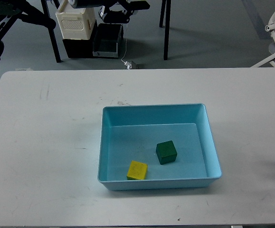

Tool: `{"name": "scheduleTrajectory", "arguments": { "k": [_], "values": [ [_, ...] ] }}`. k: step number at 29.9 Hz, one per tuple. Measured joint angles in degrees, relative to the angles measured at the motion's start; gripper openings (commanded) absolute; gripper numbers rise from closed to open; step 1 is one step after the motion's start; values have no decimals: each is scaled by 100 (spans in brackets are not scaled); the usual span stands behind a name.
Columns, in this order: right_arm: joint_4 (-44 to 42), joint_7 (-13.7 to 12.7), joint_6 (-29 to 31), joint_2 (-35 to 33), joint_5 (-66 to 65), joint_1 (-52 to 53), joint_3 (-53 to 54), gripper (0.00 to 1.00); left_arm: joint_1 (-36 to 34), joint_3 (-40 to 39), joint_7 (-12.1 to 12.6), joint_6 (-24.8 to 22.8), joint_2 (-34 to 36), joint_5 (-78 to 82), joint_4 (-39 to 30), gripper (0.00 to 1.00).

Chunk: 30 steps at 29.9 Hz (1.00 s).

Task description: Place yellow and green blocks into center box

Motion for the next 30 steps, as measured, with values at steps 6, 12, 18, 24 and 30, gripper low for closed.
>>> {"name": "scheduleTrajectory", "arguments": {
  "k": [6, 12, 18, 24, 30],
  "values": [
    [-8, -2, 0, 0, 0, 30, 3, 100, 554, -686, 0, 3, 60, -749, 301, 100],
    [4, -11, 0, -56, -116, 244, -20, 100, 1416, -2206, -2, 1, 84, -2141, 260, 100],
    [-25, -18, 0, -100, -1046, 724, -295, 100, 2750, -4549, -3, 1, -438, -2466, -72, 100],
    [-47, -15, 0, -92, -1404, 1038, -475, 100, 4232, -6060, -4, 1, -1299, -2463, -1250, 100],
    [-70, -6, 0, -537, -1443, 1066, -399, 100, 5860, -6841, -2, 1, -2249, -2464, -2351, 100]
  ]
}}
